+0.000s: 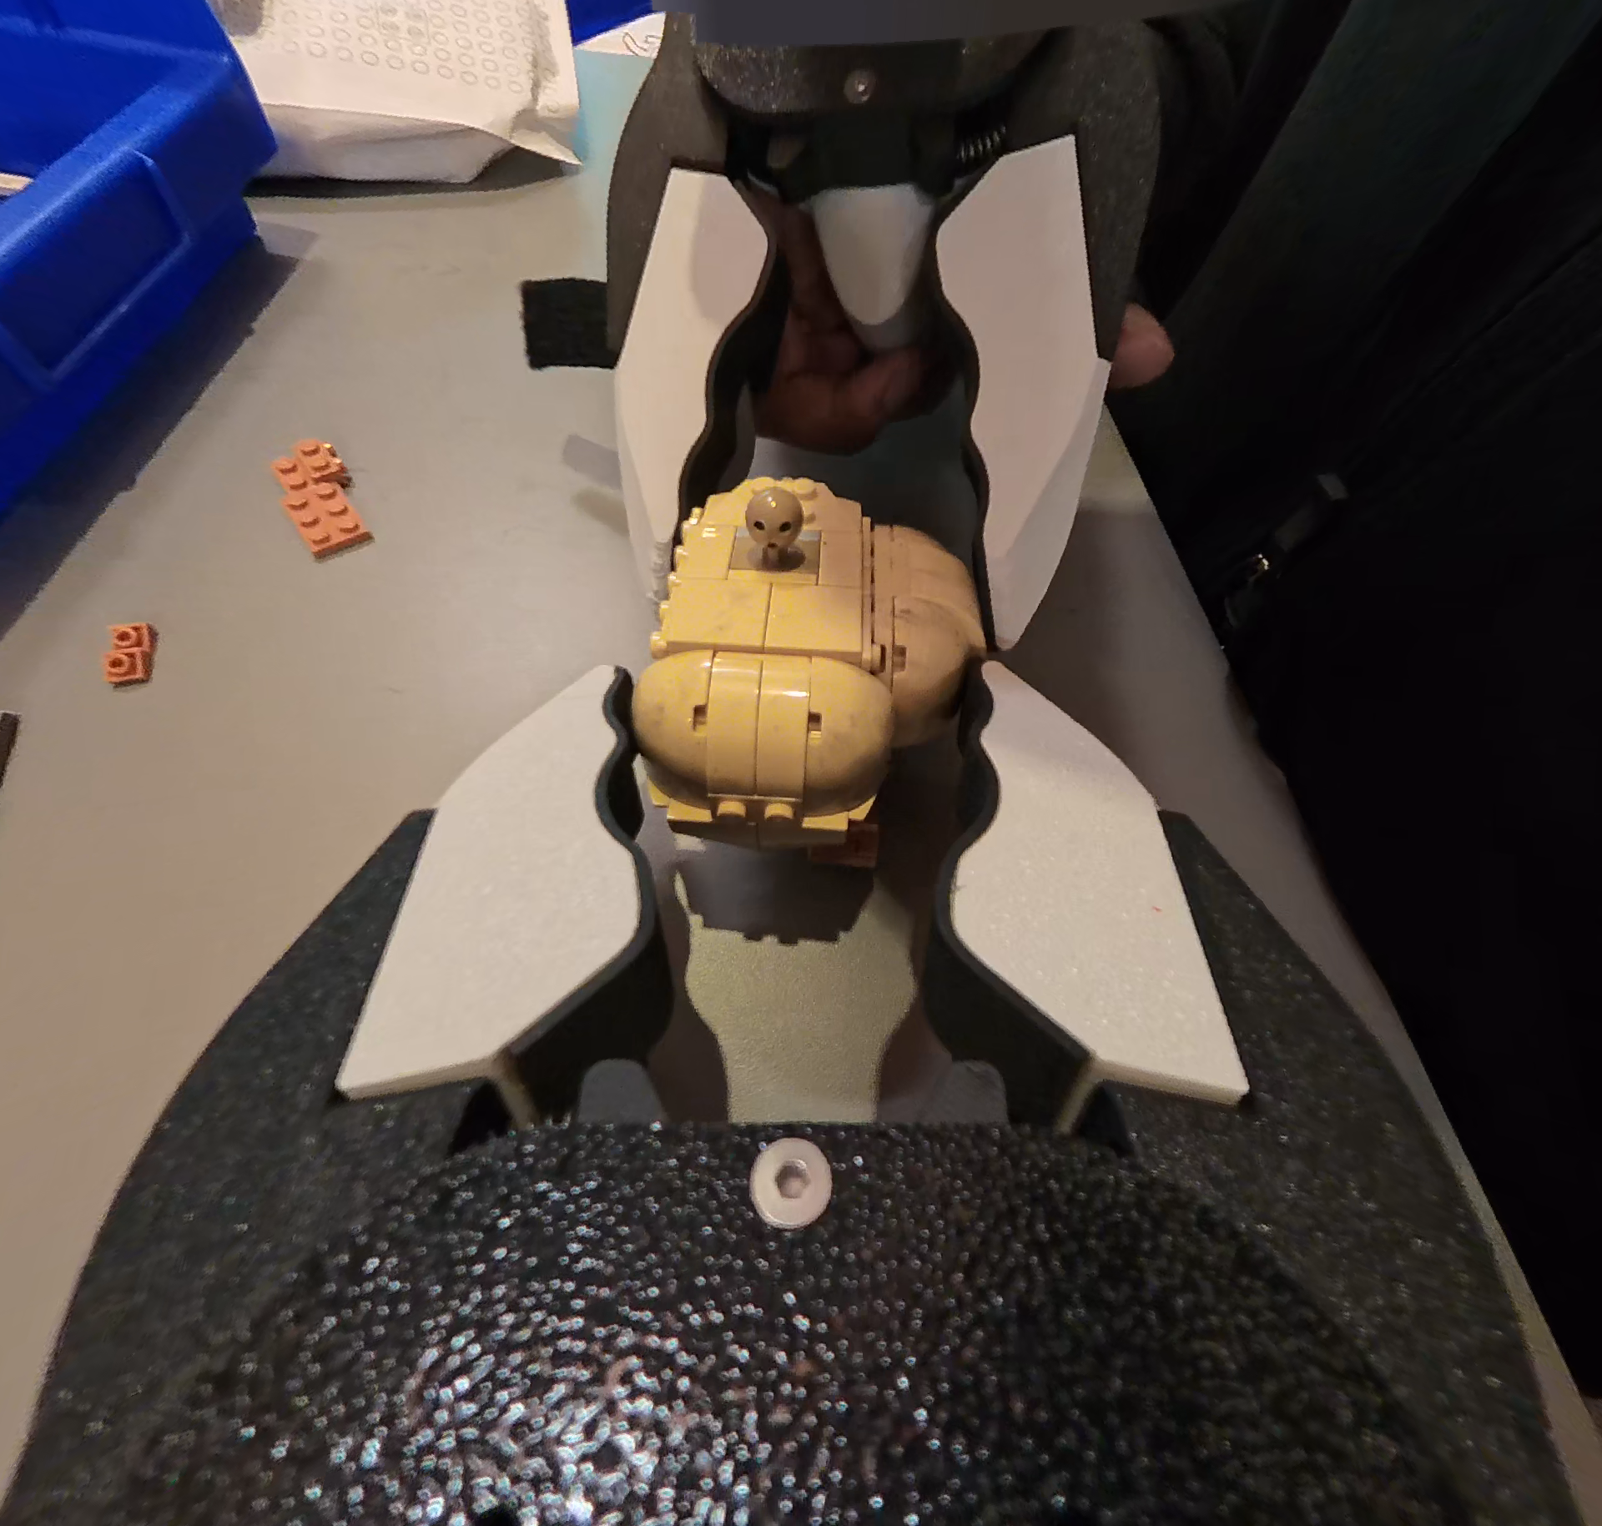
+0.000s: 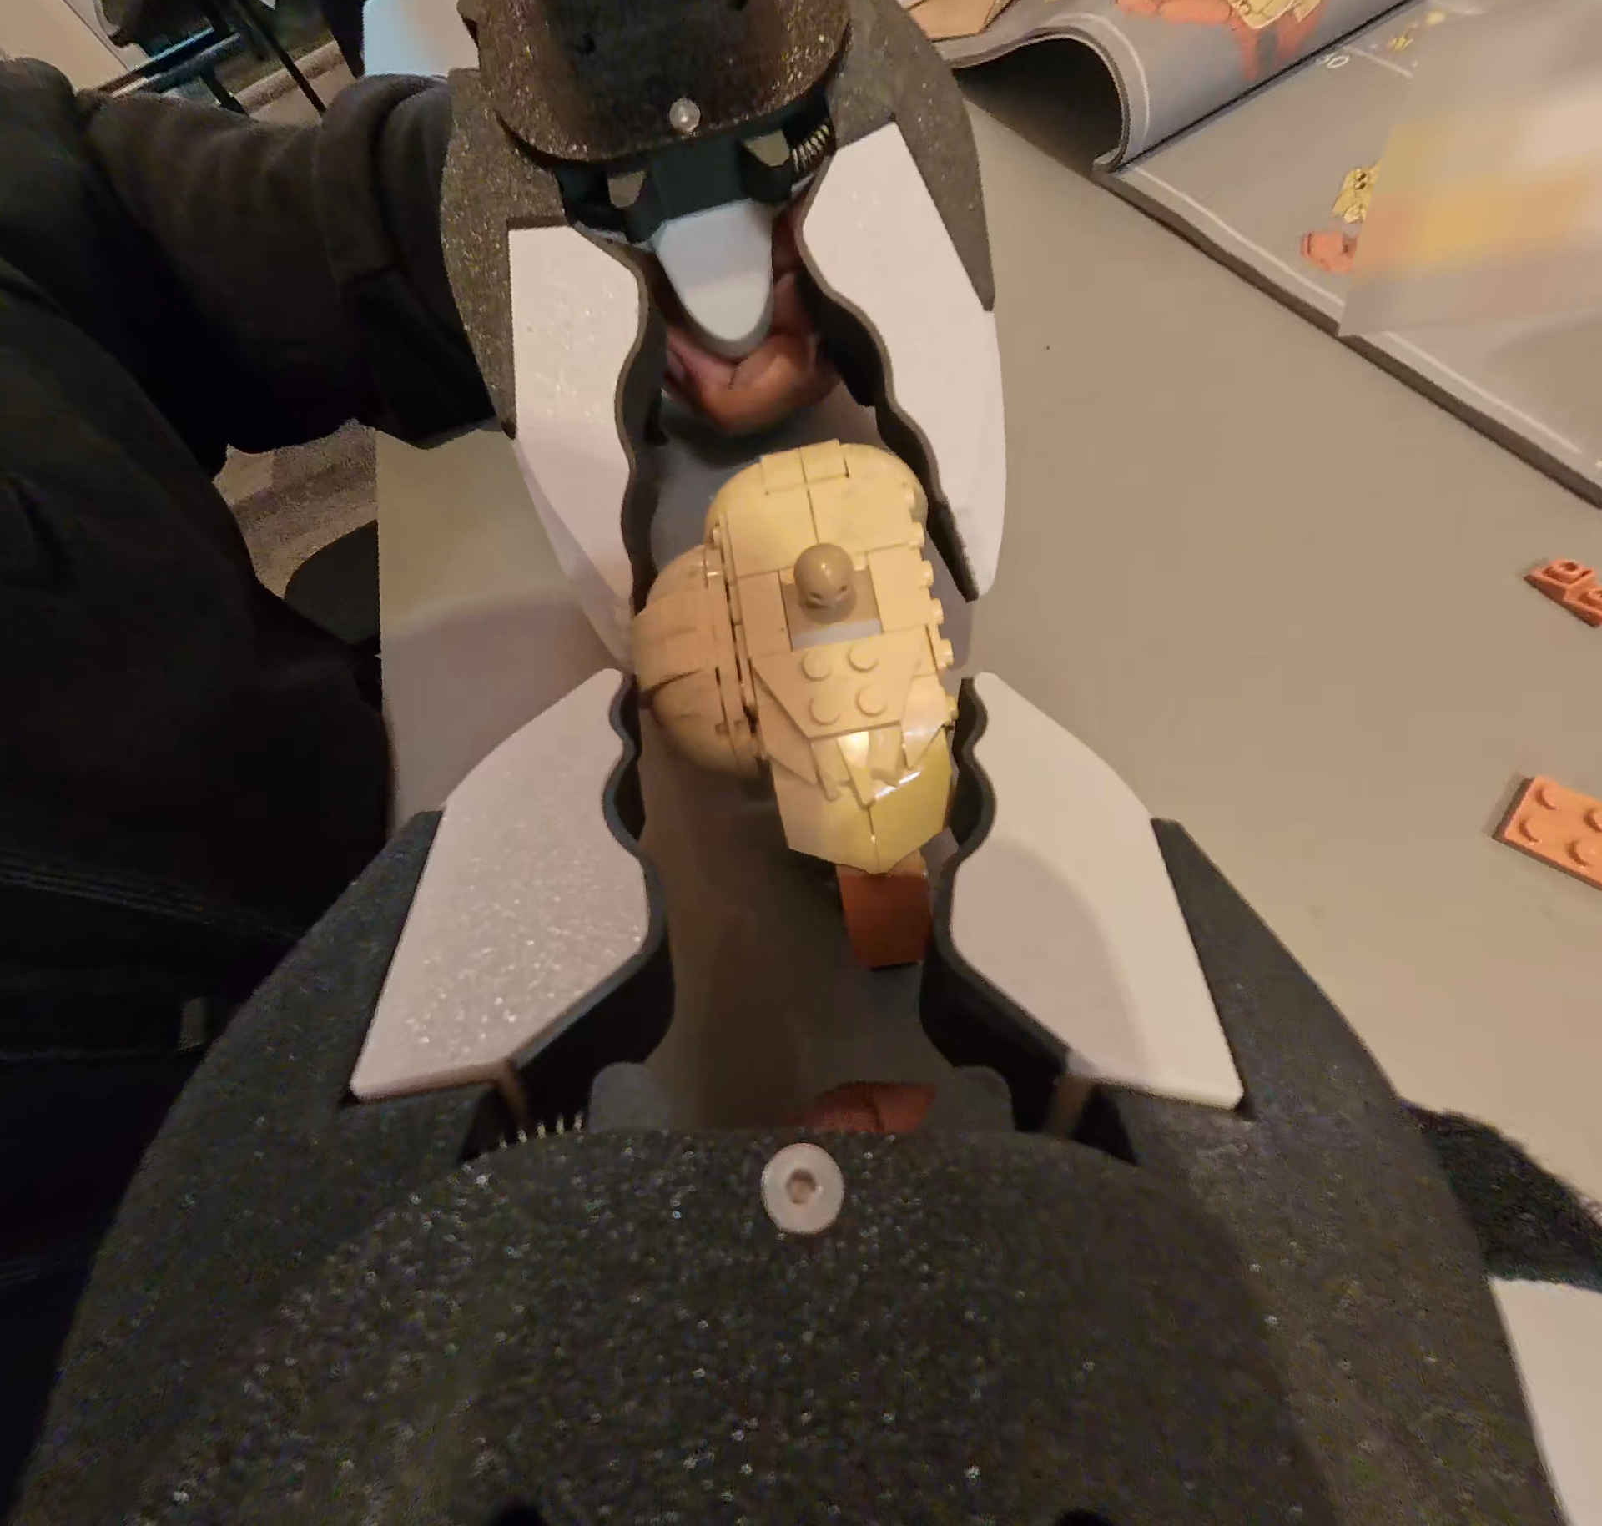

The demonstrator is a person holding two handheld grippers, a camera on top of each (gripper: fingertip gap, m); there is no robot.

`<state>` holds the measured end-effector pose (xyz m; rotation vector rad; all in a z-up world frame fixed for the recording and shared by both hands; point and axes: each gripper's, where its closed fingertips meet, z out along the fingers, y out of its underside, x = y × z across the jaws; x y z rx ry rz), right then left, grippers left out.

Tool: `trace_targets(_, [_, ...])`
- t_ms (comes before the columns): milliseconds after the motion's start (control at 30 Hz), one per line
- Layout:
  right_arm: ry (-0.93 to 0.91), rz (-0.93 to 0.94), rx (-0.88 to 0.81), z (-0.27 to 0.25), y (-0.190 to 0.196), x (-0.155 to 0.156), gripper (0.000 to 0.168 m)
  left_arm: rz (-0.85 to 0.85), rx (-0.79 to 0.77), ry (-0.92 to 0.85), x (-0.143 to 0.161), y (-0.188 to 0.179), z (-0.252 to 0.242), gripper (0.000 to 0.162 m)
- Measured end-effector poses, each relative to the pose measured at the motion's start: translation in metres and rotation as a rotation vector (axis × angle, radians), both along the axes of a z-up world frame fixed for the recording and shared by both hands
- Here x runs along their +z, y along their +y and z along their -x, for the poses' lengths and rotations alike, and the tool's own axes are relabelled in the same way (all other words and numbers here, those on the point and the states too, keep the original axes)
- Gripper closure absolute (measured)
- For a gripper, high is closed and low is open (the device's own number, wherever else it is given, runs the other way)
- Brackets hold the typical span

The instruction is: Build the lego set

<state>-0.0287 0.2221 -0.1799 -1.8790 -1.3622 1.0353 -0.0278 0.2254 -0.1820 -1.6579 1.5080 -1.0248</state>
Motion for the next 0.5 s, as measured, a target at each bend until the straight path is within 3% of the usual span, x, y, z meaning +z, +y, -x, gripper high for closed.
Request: trace_targets(500, [0.078, -0.184, 0.067, 0.0031, 0.0006, 0.0066, 0.1, -0.026, -0.005, -0.004, 0.0007, -0.0011, -0.0004, 0.091])
